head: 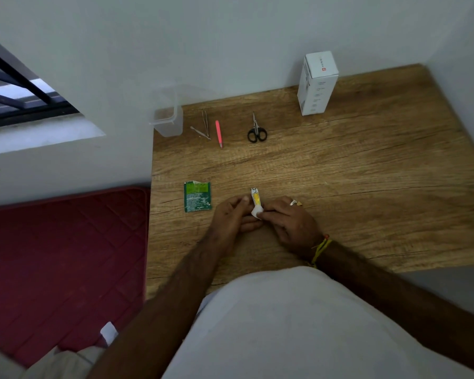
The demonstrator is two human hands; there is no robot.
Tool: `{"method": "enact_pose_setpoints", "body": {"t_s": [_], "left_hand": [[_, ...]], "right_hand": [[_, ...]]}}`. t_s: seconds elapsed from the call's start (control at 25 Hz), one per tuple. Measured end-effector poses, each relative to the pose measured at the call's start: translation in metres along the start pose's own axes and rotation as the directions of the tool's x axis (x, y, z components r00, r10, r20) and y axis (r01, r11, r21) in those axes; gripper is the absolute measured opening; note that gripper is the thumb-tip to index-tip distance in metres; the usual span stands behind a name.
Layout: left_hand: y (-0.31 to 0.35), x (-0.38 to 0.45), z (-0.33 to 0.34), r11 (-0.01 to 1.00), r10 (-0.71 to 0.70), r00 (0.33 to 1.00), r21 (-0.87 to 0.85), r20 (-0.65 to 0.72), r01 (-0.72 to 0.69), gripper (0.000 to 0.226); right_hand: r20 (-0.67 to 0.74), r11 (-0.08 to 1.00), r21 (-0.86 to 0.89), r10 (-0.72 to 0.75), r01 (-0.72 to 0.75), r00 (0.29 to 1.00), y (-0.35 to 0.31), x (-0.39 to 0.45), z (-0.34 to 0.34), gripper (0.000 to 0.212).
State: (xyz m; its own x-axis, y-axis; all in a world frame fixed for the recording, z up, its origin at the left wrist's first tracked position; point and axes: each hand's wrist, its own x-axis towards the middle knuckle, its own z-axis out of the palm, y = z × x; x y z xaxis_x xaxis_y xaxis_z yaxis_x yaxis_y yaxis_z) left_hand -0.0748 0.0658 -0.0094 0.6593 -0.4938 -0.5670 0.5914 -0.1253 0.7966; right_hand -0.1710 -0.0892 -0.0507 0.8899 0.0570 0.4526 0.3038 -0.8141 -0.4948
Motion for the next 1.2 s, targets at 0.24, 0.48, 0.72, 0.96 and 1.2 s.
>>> {"method": "enact_pose_setpoints", "body": {"t_s": [0.24,0.48,0.72,0.96,1.2], "left_hand": [[0.004,0.002,0.010,1.000,-0.023,0.993,0.000,-0.112,0.023,0.024],[0.006,0.001,0.013,0.999,-0.047,0.987,-0.021,-0.152,0.044,0.024],[0.010,0.000,0.010,0.998,-0.057,0.993,-0.017,-0.104,0.055,0.020],[0.012,-0.001,0.010,0.998,-0.069,0.996,-0.017,-0.064,0.068,0.015],[0.011,0.000,0.005,0.997,-0.071,0.997,-0.027,-0.010,0.071,0.029]], "right_hand": [[0.015,1.000,-0.008,0.016,-0.016,1.000,0.003,-0.002,0.001,0.027],[0.015,0.999,-0.007,0.035,-0.035,0.999,0.004,-0.002,0.002,0.028],[-0.009,0.998,0.019,0.064,-0.064,0.998,0.002,0.005,0.003,0.032],[-0.005,0.996,0.015,0.086,-0.086,0.996,0.004,0.005,0.004,0.033],[-0.021,0.988,0.055,0.143,-0.142,0.990,0.004,0.012,0.004,0.033]]}}
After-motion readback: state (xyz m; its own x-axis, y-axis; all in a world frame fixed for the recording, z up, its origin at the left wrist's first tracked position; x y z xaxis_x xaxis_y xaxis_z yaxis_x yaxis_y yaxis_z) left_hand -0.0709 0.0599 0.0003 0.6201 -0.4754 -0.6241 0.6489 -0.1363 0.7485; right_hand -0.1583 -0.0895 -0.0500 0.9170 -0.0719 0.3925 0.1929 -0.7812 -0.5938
